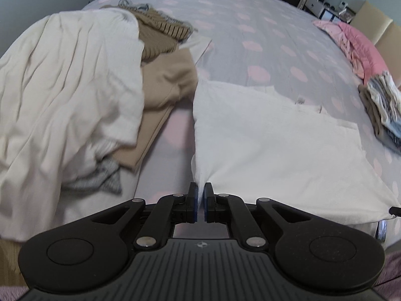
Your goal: Fold clothes
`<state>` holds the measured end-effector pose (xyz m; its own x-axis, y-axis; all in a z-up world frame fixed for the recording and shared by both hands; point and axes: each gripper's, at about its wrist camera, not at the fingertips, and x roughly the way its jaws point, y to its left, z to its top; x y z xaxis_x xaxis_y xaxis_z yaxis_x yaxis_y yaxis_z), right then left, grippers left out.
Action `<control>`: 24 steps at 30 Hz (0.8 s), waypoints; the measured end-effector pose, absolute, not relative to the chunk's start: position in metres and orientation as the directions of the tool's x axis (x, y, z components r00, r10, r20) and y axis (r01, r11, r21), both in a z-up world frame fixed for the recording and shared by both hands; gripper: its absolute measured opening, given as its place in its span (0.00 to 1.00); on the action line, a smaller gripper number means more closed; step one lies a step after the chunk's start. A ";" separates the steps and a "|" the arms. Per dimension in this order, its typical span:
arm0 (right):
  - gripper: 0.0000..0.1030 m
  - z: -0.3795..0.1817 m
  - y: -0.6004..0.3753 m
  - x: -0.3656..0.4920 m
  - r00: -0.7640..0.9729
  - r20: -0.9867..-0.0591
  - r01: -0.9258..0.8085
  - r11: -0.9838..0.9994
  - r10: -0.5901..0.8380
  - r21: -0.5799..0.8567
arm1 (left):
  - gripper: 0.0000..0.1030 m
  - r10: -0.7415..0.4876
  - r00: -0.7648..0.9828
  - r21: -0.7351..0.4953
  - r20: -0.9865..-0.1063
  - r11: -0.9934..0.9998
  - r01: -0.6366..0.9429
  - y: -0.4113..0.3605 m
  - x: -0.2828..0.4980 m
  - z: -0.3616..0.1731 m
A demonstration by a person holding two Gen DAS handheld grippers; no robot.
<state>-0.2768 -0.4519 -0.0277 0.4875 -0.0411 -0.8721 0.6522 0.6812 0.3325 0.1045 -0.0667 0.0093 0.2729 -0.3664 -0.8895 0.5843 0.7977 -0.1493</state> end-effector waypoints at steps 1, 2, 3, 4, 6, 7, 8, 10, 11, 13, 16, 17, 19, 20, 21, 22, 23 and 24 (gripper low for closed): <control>0.10 -0.032 -0.449 -0.276 0.471 -0.881 0.653 0.686 -0.037 0.321 | 0.02 -0.352 0.270 -0.134 -0.896 0.795 0.592 -0.065 0.101 0.006; 0.10 -0.036 -0.446 -0.275 0.454 -0.890 0.653 0.692 -0.033 0.308 | 0.02 -0.337 0.269 -0.117 -0.902 0.792 0.600 -0.065 0.098 0.003; 0.10 -0.041 -0.443 -0.274 0.437 -0.899 0.654 0.697 -0.030 0.295 | 0.02 -0.320 0.268 -0.098 -0.909 0.788 0.608 -0.065 0.095 -0.002; 0.10 -0.045 -0.441 -0.273 0.419 -0.907 0.653 0.703 -0.027 0.281 | 0.02 -0.300 0.267 -0.077 -0.916 0.783 0.617 -0.065 0.093 -0.007; 0.10 -0.054 -0.435 -0.271 0.384 -0.923 0.652 0.714 -0.021 0.255 | 0.02 -0.263 0.265 -0.038 -0.928 0.773 0.634 -0.066 0.089 -0.019; 0.10 -0.059 -0.432 -0.270 0.366 -0.931 0.651 0.719 -0.018 0.242 | 0.02 -0.249 0.261 -0.026 -0.933 0.768 0.640 -0.067 0.089 -0.024; 0.10 -0.063 -0.430 -0.268 0.348 -0.938 0.650 0.725 -0.015 0.229 | 0.02 -0.234 0.257 -0.014 -0.938 0.764 0.645 -0.067 0.088 -0.030; 0.10 -0.072 -0.426 -0.264 0.316 -0.949 0.641 0.741 -0.018 0.200 | 0.02 -0.212 0.248 0.000 -0.945 0.760 0.649 -0.067 0.088 -0.040; 0.10 -0.075 -0.425 -0.262 0.305 -0.952 0.638 0.747 -0.020 0.189 | 0.02 -0.202 0.245 0.006 -0.948 0.760 0.650 -0.068 0.089 -0.045; 0.10 -0.081 -0.424 -0.258 0.284 -0.959 0.632 0.757 -0.023 0.168 | 0.02 -0.178 0.242 0.027 -0.954 0.751 0.659 -0.070 0.088 -0.054; 0.10 -0.090 -0.421 -0.251 0.246 -0.969 0.616 0.777 -0.032 0.131 | 0.02 -0.138 0.243 0.066 -0.960 0.732 0.678 -0.075 0.085 -0.067; 0.11 -0.094 -0.419 -0.248 0.229 -0.973 0.605 0.788 -0.039 0.111 | 0.02 -0.121 0.248 0.087 -0.961 0.720 0.688 -0.078 0.084 -0.071; 0.11 -0.100 -0.413 -0.241 0.195 -0.979 0.570 0.819 -0.059 0.065 | 0.03 -0.088 0.259 0.127 -0.962 0.696 0.707 -0.083 0.081 -0.078; 0.13 -0.102 -0.409 -0.237 0.180 -0.981 0.548 0.836 -0.071 0.040 | 0.05 -0.072 0.266 0.147 -0.961 0.685 0.714 -0.086 0.079 -0.081; 0.14 -0.102 -0.405 -0.235 0.170 -0.982 0.528 0.849 -0.087 0.016 | 0.06 -0.058 0.274 0.164 -0.960 0.677 0.718 -0.086 0.077 -0.082; 0.14 -0.102 -0.401 -0.233 0.161 -0.981 0.509 0.861 -0.105 -0.008 | 0.07 -0.047 0.282 0.178 -0.958 0.671 0.719 -0.085 0.076 -0.082; 0.15 -0.101 -0.397 -0.231 0.153 -0.981 0.489 0.872 -0.122 -0.032 | 0.10 -0.042 0.286 0.186 -0.957 0.671 0.718 -0.084 0.075 -0.081; 0.19 -0.100 -0.394 -0.230 0.143 -0.979 0.475 0.878 -0.143 -0.059 | 0.14 -0.045 0.287 0.182 -0.957 0.678 0.712 -0.081 0.075 -0.079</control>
